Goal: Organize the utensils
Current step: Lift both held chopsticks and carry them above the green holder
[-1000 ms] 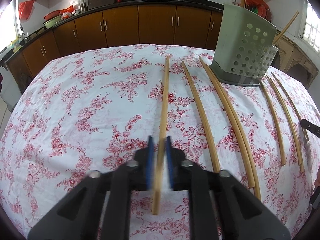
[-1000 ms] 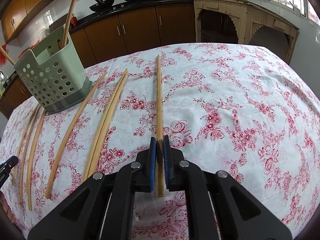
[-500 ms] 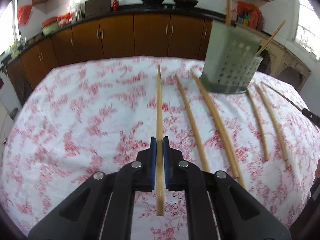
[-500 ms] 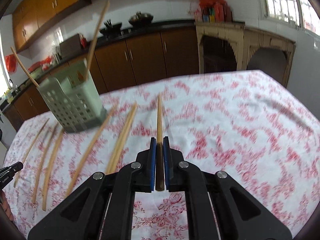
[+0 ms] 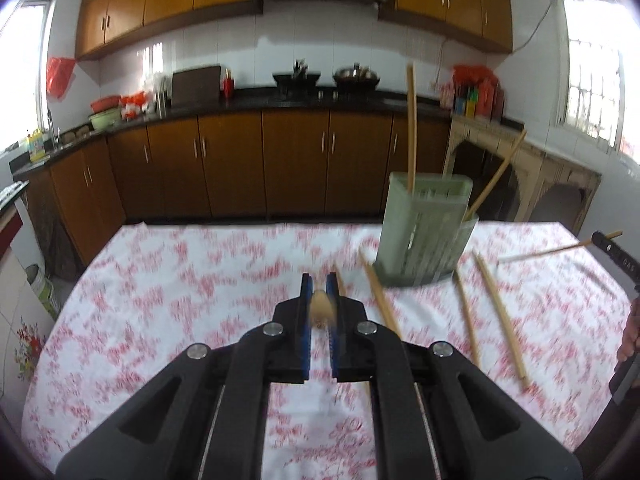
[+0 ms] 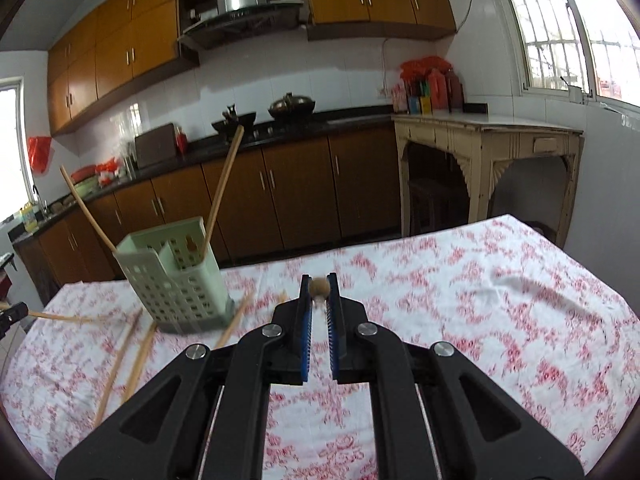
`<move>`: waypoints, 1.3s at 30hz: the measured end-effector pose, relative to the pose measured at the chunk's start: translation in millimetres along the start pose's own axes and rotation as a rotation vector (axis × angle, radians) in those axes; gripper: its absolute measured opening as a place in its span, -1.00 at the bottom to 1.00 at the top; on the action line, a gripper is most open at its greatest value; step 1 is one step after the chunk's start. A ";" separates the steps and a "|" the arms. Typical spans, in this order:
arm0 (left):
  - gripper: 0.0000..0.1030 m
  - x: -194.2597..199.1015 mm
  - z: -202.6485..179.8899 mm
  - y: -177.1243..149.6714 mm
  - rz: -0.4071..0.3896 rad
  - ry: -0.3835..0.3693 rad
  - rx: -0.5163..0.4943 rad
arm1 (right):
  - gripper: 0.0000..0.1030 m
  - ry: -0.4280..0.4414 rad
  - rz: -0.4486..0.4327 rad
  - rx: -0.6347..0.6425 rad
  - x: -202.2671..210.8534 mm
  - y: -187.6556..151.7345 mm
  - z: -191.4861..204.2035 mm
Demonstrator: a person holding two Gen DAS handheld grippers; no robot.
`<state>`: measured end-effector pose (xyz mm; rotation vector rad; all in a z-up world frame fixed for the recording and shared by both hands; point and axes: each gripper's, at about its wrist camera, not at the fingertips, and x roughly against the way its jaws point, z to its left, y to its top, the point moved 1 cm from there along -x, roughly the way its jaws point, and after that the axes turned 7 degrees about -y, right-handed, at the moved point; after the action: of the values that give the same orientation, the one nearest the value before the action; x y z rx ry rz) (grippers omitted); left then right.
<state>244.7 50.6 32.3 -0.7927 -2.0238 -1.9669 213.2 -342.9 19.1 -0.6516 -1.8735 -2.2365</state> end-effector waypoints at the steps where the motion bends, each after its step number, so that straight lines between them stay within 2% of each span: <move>1: -0.85 3.1 -0.2 4.0 -0.014 -0.005 0.004 | -0.85 0.004 -0.007 -0.006 1.1 3.3 -0.1; 10: -0.85 12.4 -4.2 28.4 -0.074 -0.016 0.018 | -0.85 0.038 -0.047 -0.026 9.2 23.4 8.2; 16: -0.85 26.1 -10.0 49.3 -0.110 -0.042 0.004 | -0.85 0.080 -0.065 -0.033 19.5 49.6 16.2; 21: -0.85 46.7 -20.2 78.9 -0.141 -0.106 -0.008 | -0.85 0.147 -0.082 -0.062 31.8 77.5 24.0; 25: -0.85 56.2 -34.4 99.8 -0.137 -0.177 -0.021 | -0.85 0.212 -0.130 -0.067 44.6 104.1 38.6; 29: -0.85 64.2 -54.8 116.6 -0.156 -0.213 -0.059 | -0.85 0.242 -0.184 -0.039 50.7 123.2 57.7; 33: -0.85 58.5 -74.5 134.4 -0.175 -0.221 -0.084 | -0.85 0.257 -0.213 -0.029 45.0 133.8 76.9; 39: -0.85 25.3 -93.4 163.6 -0.174 -0.182 -0.123 | -0.85 0.255 -0.242 -0.038 25.7 141.5 92.7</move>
<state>286.8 -40.2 193.8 -0.8779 -2.1555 -2.2068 266.0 -278.7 168.7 -0.1373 -1.8697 -2.3693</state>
